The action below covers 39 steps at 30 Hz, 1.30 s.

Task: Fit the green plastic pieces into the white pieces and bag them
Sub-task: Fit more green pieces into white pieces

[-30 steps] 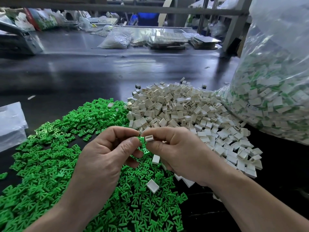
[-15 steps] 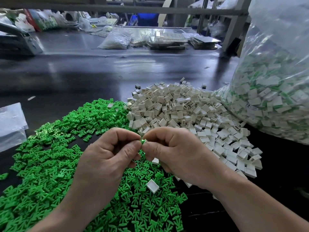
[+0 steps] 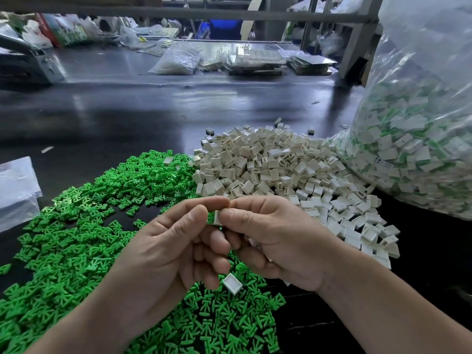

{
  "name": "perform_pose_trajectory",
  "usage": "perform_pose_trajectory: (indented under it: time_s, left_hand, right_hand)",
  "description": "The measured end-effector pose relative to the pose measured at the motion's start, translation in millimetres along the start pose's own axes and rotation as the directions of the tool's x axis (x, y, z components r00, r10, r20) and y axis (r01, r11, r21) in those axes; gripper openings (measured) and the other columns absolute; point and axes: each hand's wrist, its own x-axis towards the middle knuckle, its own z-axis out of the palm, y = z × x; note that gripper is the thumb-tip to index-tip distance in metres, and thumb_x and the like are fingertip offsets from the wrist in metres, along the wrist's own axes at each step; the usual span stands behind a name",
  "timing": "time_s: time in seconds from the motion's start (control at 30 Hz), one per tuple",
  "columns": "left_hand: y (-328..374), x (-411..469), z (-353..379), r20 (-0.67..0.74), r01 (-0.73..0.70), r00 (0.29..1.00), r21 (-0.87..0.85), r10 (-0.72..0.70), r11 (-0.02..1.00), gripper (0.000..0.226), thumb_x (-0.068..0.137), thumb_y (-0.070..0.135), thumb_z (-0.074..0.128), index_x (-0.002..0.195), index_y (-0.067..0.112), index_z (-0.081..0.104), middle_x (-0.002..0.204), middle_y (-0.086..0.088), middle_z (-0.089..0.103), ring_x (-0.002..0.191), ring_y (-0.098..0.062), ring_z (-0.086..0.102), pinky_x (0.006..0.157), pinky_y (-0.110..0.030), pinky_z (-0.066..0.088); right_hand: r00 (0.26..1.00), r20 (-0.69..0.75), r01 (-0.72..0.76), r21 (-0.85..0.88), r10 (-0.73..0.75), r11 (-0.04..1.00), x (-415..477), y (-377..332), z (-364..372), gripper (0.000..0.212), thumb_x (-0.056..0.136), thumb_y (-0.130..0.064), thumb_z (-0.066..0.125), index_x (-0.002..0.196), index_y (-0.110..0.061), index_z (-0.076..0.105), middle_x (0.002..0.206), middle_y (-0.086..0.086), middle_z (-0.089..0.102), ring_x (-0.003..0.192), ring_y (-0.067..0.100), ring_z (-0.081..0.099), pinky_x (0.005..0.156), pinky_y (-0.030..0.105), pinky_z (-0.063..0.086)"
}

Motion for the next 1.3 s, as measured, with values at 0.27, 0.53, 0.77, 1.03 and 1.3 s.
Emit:
perform_pose_trajectory:
  time_s: [0.27, 0.53, 0.77, 1.03, 1.3]
  left_hand:
    - [0, -1, 0, -0.025, 0.096, 0.995, -0.113, -0.099, 0.989, 0.055, 0.058, 0.031, 0.094, 0.102, 0.006, 0.072, 0.066, -0.018, 0.067, 0.050, -0.025, 0.067, 0.042, -0.027, 0.053]
    - [-3, -1, 4, -0.008, 0.035, 0.999, -0.180, -0.037, 0.983, 0.049, 0.057, 0.031, 0.094, 0.098, 0.013, 0.075, 0.061, -0.013, 0.067, 0.047, -0.020, 0.066, 0.040, -0.024, 0.052]
    - [-3, 0, 3, -0.013, 0.039, 0.999, -0.147, -0.041, 0.988, 0.046, 0.052, 0.024, 0.097, 0.090, 0.011, 0.075, 0.060, -0.016, 0.066, 0.045, -0.024, 0.066, 0.040, -0.027, 0.053]
    - [-3, -1, 5, -0.046, 0.013, 0.999, -0.111, -0.019, 0.994, 0.048, 0.047, 0.028, 0.098, 0.085, 0.013, 0.074, 0.055, -0.015, 0.064, 0.040, -0.023, 0.063, 0.038, -0.025, 0.050]
    - [-1, 0, 4, 0.031, -0.106, 0.994, -0.071, 0.108, 0.992, 0.038, 0.073, 0.027, 0.084, 0.105, 0.012, 0.070, 0.068, -0.016, 0.068, 0.055, -0.024, 0.069, 0.047, -0.029, 0.055]
  right_hand:
    - [0.998, 0.057, -0.034, -0.011, 0.035, 0.999, -1, 0, 1, 0.020, 0.102, -0.017, 0.057, 0.098, 0.002, 0.062, 0.067, 0.007, 0.049, 0.039, 0.005, 0.039, 0.032, 0.015, 0.029]
    - [0.997, 0.072, 0.009, 0.069, -0.014, 0.998, -1, 2, 9, 0.018, 0.100, -0.024, 0.058, 0.089, -0.012, 0.064, 0.065, 0.005, 0.047, 0.038, 0.006, 0.037, 0.033, 0.015, 0.027]
    - [0.999, 0.050, 0.009, 0.055, -0.012, 0.998, -3, 2, 12, 0.029, 0.104, -0.018, 0.054, 0.076, -0.018, 0.063, 0.060, 0.001, 0.050, 0.038, 0.007, 0.036, 0.031, 0.016, 0.025]
    - [0.999, 0.035, 0.016, 0.009, -0.016, 1.000, -4, 0, 15, 0.026, 0.104, -0.018, 0.054, 0.079, -0.014, 0.061, 0.062, 0.003, 0.050, 0.038, 0.008, 0.035, 0.031, 0.017, 0.025]
    - [0.998, 0.051, 0.027, 0.110, -0.033, 0.994, -3, -3, 12, 0.031, 0.103, -0.024, 0.051, 0.076, -0.012, 0.061, 0.056, 0.002, 0.049, 0.036, 0.006, 0.035, 0.034, 0.015, 0.022]
